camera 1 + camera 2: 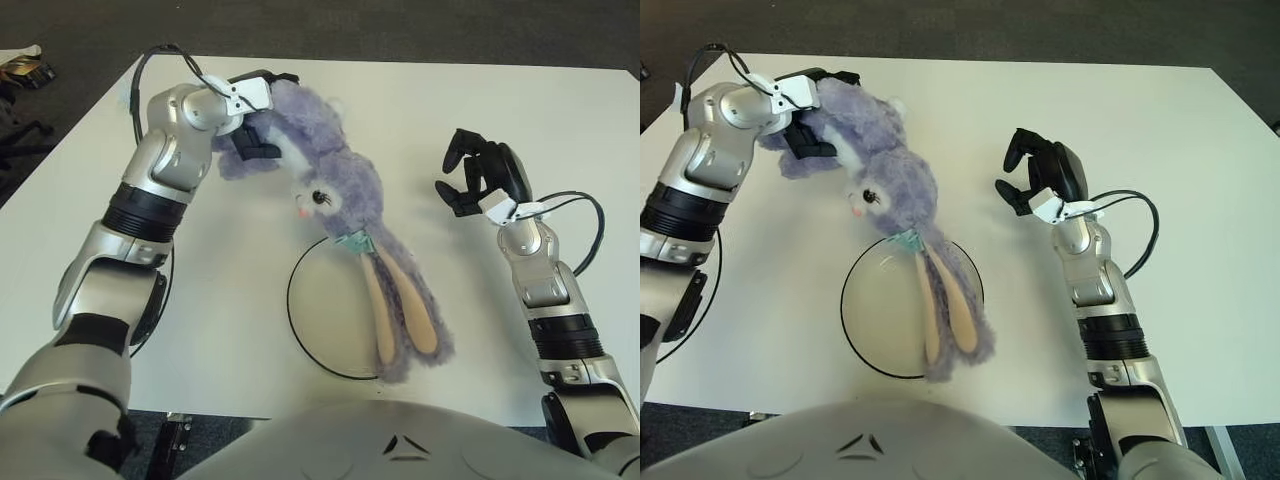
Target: Put the doll into the plate.
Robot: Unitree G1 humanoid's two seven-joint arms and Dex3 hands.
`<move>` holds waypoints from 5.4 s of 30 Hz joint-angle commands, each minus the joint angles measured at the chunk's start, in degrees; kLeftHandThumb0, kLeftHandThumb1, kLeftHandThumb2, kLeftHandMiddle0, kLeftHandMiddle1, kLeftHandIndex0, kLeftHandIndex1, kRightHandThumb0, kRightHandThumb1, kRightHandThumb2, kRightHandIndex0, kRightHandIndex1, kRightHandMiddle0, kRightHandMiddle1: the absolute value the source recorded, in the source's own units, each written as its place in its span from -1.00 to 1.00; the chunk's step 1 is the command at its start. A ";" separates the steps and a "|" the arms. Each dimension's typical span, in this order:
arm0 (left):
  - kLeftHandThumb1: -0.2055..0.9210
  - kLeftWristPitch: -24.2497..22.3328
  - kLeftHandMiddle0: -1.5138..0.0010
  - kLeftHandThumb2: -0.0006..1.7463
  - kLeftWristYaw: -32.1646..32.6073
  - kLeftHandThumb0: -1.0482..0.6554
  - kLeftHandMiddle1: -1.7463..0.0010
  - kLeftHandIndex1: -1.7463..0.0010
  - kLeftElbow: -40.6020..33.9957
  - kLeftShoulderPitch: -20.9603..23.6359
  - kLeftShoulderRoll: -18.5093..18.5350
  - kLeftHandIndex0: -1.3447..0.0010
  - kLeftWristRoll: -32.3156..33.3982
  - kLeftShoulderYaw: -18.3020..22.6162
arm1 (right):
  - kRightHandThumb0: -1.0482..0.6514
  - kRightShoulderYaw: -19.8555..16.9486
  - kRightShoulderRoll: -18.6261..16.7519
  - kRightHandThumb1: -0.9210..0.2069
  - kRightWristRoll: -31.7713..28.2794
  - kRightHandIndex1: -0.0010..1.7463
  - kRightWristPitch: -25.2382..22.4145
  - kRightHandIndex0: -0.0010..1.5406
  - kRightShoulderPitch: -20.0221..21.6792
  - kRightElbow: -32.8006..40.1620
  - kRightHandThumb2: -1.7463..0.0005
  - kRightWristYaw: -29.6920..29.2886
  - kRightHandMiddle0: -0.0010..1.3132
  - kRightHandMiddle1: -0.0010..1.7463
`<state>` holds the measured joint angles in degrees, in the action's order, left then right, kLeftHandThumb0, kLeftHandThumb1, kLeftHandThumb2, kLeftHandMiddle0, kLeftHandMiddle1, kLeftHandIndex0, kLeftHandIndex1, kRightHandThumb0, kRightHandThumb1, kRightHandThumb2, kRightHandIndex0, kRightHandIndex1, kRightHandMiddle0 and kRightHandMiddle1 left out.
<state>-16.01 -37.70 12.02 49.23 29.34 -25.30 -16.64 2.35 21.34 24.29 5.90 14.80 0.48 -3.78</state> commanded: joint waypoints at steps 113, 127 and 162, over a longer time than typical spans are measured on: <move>-0.17 5.45 -0.68 0.48 25.06 -0.36 -1.00 -0.86 32.67 16.90 -14.91 -0.07 1.85 1.10 | -1.00 11.58 -6.62 -1.00 4.80 -0.72 -32.04 -0.82 28.05 -7.05 0.73 20.11 -1.00 -0.37; -0.17 6.30 -0.69 0.46 26.72 -0.36 -1.00 -0.84 33.96 17.03 -15.48 -0.09 1.96 1.20 | -0.94 8.66 -8.99 -0.97 -2.20 -0.74 -34.27 -0.88 26.80 -4.47 0.80 21.88 -1.00 -0.20; -0.08 11.88 -0.72 0.38 36.60 -0.34 -1.00 -0.82 44.01 19.37 -18.10 -0.05 -0.65 -0.02 | -0.81 6.11 -10.48 -1.00 -13.58 -0.71 -46.61 -0.85 23.07 6.82 0.74 24.09 -1.00 -0.35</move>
<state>-5.25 -2.43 55.19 66.70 11.42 -25.51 -16.48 8.26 10.49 11.60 -39.38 38.68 5.55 20.11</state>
